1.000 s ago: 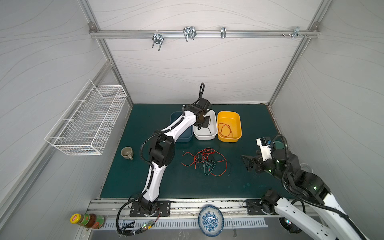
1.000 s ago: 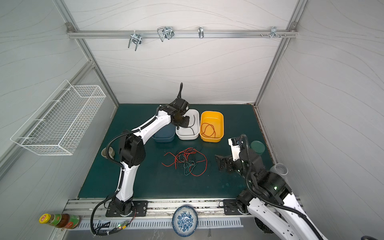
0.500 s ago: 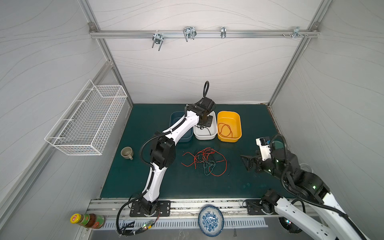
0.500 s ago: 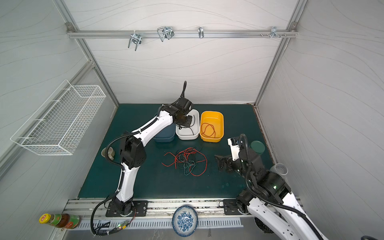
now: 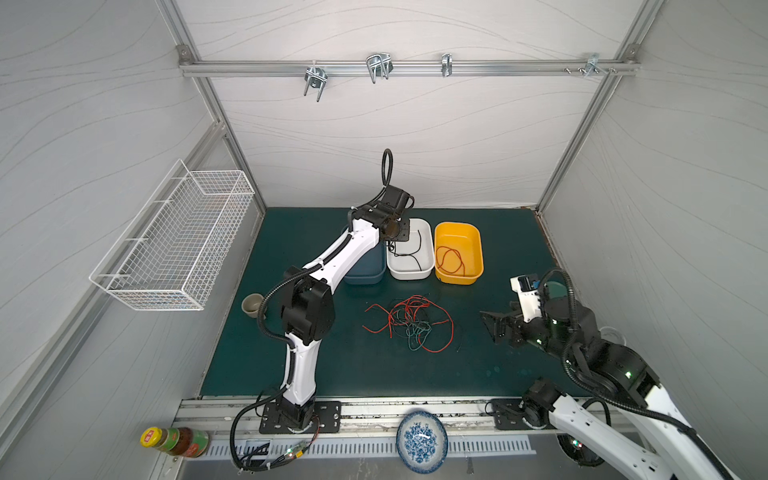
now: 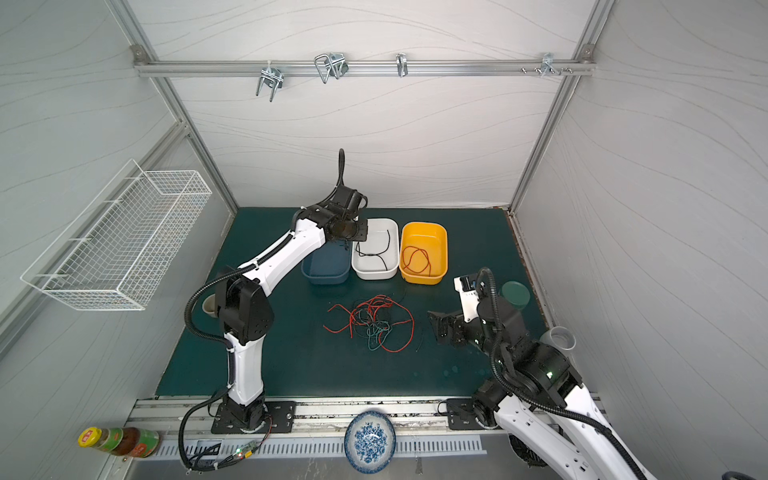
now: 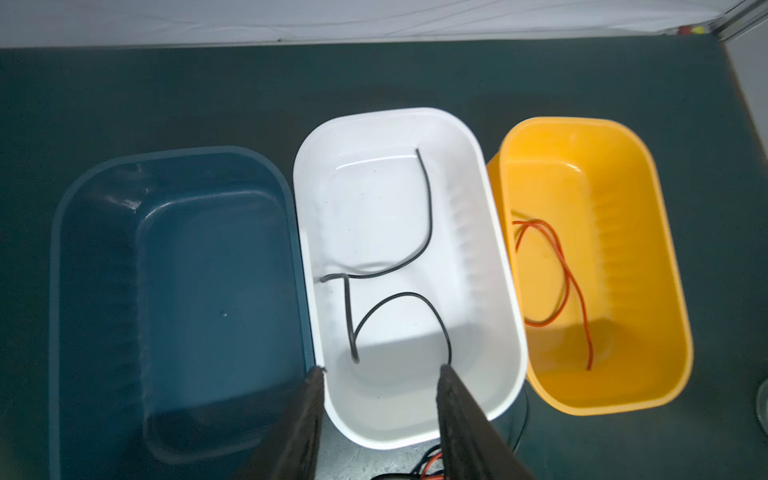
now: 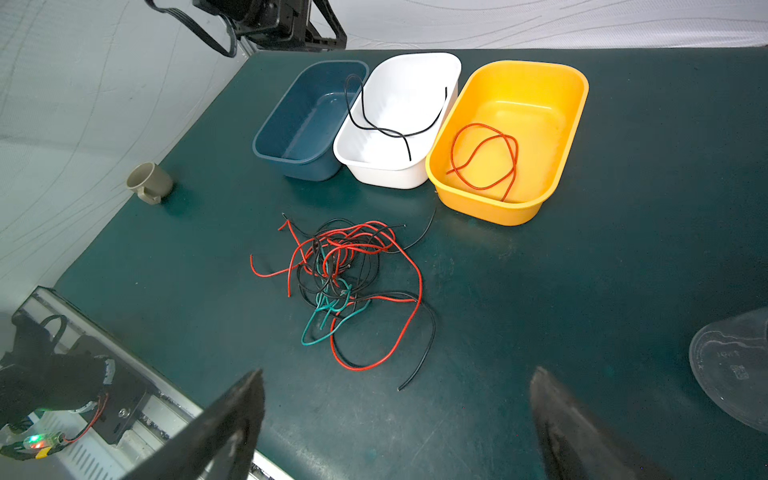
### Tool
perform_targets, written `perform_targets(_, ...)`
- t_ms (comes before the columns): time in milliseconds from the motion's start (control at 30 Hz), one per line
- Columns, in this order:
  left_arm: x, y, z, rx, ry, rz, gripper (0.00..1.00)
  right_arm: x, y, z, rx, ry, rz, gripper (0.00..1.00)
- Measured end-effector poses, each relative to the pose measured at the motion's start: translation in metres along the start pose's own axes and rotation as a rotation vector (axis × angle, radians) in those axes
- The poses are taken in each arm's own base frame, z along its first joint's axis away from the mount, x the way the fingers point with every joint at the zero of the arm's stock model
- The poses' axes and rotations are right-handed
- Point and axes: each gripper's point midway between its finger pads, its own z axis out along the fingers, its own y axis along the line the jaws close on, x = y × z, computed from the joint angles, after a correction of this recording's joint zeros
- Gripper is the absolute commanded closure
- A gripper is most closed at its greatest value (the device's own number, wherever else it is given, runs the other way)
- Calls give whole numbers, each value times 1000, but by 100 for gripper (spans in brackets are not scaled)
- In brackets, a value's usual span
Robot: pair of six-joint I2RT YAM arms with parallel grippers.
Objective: Untangle the cables
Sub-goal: 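Withdraw the left gripper from the white bin toward the cable pile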
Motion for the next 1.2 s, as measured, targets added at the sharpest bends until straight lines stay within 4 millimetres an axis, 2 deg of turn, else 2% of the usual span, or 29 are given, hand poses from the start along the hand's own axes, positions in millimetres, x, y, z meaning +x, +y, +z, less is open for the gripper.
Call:
perform_targets(200,14,5,36,-34,69,-2,70,0,1,0,-4,-2,0,1)
perform_targets(433,27,4,56,-31,118,-12,100,-1,1,0,-5,-4,0,1)
perform_targets(600,34,0,65,-21,142,-10,100,-1,0,0,-4,-5,3,1)
perform_targets(833,50,-22,75,-6,167,31,100,-1,1,0,-7,-3,5,1)
perform_targets(1000,66,-30,87,-8,200,59,100,-1,1,0,-8,-4,5,1)
perform_targets(1067,71,-32,91,-11,215,68,94,-1,1,0,-8,-4,5,1)
perform_targets(1200,76,-30,91,-18,234,85,74,-1,1,0,-8,-4,5,1)
